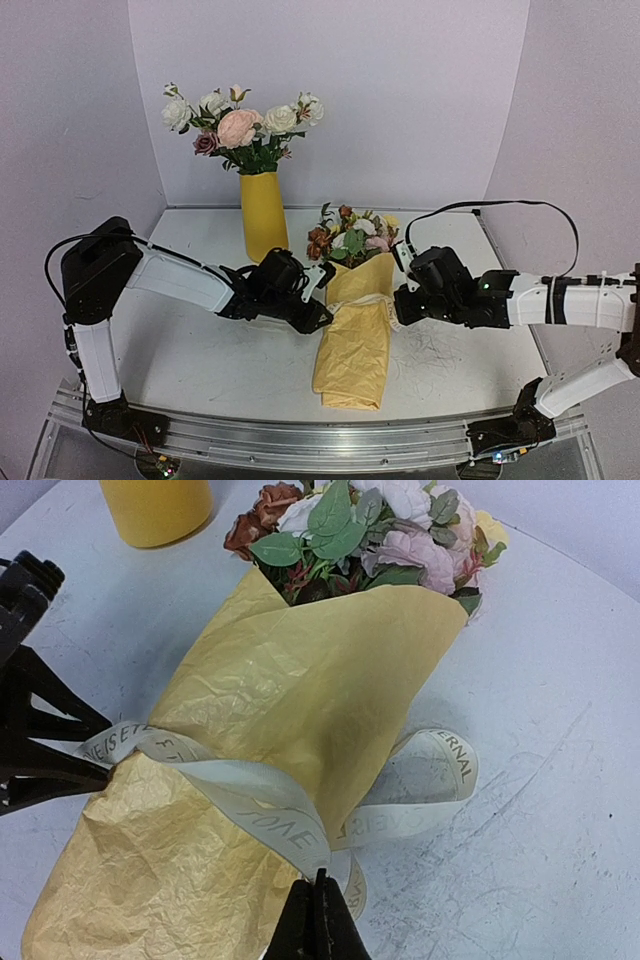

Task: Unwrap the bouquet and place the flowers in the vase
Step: Untie the ribbon from the wrapping paper.

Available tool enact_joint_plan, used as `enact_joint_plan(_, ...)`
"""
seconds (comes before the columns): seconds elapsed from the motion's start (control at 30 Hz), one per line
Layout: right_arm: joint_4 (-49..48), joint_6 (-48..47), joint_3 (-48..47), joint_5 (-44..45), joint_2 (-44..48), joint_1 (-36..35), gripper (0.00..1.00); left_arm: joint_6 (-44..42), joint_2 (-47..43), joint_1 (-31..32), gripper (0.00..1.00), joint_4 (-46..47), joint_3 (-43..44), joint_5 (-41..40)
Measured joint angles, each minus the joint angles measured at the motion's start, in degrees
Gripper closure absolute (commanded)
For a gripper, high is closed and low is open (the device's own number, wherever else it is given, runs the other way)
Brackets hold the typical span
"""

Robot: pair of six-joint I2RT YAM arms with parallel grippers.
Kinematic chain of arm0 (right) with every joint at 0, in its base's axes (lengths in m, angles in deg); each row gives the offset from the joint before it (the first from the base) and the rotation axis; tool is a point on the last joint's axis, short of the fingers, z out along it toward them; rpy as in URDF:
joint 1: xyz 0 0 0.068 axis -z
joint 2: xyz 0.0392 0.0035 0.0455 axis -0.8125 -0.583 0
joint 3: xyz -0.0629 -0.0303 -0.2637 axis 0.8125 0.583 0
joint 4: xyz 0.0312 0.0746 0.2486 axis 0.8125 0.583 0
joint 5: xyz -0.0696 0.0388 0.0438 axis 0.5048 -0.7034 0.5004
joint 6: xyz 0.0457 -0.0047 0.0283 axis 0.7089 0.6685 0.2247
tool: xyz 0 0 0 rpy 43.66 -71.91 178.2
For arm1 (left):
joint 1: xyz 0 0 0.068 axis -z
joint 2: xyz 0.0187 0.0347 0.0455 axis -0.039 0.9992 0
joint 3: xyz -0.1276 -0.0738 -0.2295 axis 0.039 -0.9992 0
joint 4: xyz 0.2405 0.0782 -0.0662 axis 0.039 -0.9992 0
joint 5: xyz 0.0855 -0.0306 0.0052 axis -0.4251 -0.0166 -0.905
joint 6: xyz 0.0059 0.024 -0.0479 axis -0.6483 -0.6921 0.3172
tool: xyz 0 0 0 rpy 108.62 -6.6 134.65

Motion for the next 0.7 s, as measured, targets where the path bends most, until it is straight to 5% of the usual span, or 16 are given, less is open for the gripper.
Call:
enact_joint_plan(0.13,0.00,0.50,0.17,0.24,0.46,0.00,1.00,-0.57,1.09,-0.02,0.65,-1.70,-0.02,-3.43)
enact_joint_plan(0.4,0.00,5.73,2.82,4.55,3.63,0.00,1.00,-1.16,1.77,-0.02,1.00,-4.15,-0.02,-9.57)
enact_joint_plan(0.7,-0.02,12.98,4.50,7.13,4.20,0.02,1.00,-1.01,-2.27,-0.02,0.99,-8.17,2.95,-13.11)
